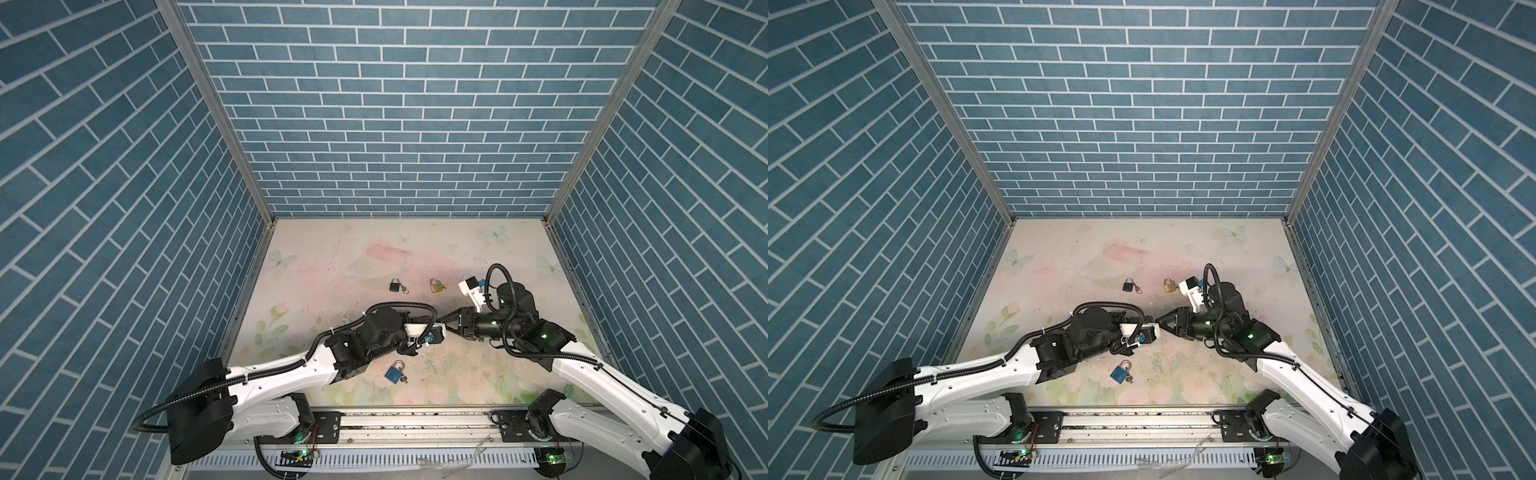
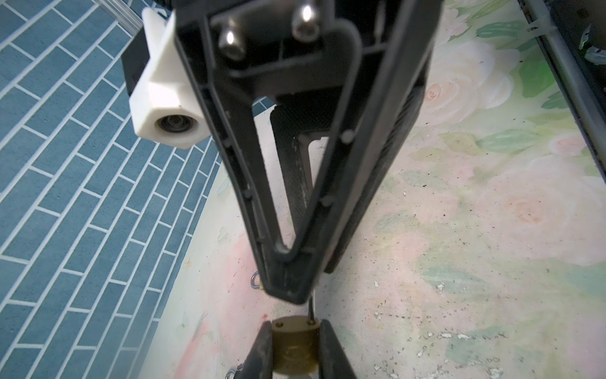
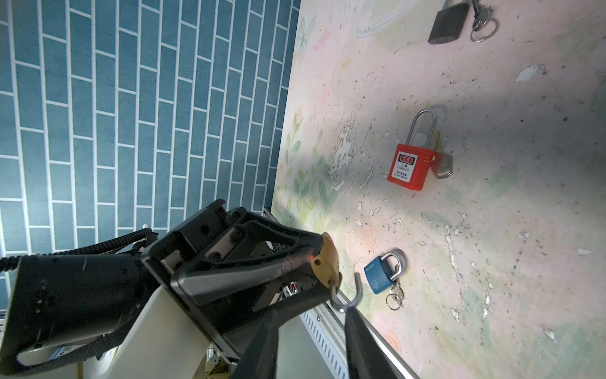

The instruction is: Lock with the key

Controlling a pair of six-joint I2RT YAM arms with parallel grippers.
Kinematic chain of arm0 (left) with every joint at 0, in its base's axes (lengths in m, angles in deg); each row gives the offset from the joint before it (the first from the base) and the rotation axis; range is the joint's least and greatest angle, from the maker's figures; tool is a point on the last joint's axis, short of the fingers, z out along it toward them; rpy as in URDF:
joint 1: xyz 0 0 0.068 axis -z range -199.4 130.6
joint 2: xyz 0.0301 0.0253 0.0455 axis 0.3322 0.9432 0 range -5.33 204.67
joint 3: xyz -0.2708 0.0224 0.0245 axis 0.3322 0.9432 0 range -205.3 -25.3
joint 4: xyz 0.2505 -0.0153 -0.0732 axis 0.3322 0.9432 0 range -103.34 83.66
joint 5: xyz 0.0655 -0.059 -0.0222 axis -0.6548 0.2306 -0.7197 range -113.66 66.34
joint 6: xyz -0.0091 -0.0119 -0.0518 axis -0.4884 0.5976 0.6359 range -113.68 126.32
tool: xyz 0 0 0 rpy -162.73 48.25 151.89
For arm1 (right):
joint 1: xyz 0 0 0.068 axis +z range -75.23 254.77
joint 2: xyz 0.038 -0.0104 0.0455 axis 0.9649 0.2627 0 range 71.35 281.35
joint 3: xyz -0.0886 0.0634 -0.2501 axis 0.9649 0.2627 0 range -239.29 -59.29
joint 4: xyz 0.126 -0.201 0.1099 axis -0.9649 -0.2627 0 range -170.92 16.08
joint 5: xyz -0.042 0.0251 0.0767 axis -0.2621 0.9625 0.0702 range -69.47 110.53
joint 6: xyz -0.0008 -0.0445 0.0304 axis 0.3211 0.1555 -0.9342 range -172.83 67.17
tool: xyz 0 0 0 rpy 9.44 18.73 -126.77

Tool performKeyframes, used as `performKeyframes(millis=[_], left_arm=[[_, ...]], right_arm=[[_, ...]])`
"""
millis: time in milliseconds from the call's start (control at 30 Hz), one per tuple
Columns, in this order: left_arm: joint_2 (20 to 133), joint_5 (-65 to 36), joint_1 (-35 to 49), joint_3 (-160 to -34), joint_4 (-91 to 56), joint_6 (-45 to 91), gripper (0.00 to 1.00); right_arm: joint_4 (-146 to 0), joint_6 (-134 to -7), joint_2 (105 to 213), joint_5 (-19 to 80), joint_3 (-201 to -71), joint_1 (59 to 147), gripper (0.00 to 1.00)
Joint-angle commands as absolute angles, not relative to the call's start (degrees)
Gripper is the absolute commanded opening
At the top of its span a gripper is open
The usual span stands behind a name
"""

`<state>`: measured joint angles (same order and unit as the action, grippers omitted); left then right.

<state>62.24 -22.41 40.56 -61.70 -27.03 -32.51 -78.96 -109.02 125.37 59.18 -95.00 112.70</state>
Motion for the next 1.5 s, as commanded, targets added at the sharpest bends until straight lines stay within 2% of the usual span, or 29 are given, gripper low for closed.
performKeyframes(millis=[0,167,700,933,1100,1467], left_arm=[[62.4,-21.4,41.4,-63.7,-29.0,-32.7,0.0],[62.3,-20.3,41.5,-63.7,-29.3,-31.3,0.0],[64.3,-15.0,40.7,-65.9,-26.6,-26.5,0.0],[66.1,-11.0,39.4,-68.0,-24.3,-24.4,0.0],[66.7,-9.9,39.3,-68.9,-24.0,-24.2,0.0],[67.0,-9.3,39.3,-69.9,-24.8,-24.0,0.0]], right_arm=[[-77.0,-110.9,125.5,58.7,-94.2,113.0,0.34],[-76.8,-110.3,125.6,58.6,-94.2,112.9,0.29],[-81.9,-102.9,123.5,54.0,-96.1,112.9,0.0],[-83.5,-95.2,122.3,54.5,-96.7,113.0,0.0],[-82.8,-88.7,121.3,58.2,-95.8,113.0,0.0],[-82.1,-84.4,123.0,64.4,-93.7,113.0,0.0]])
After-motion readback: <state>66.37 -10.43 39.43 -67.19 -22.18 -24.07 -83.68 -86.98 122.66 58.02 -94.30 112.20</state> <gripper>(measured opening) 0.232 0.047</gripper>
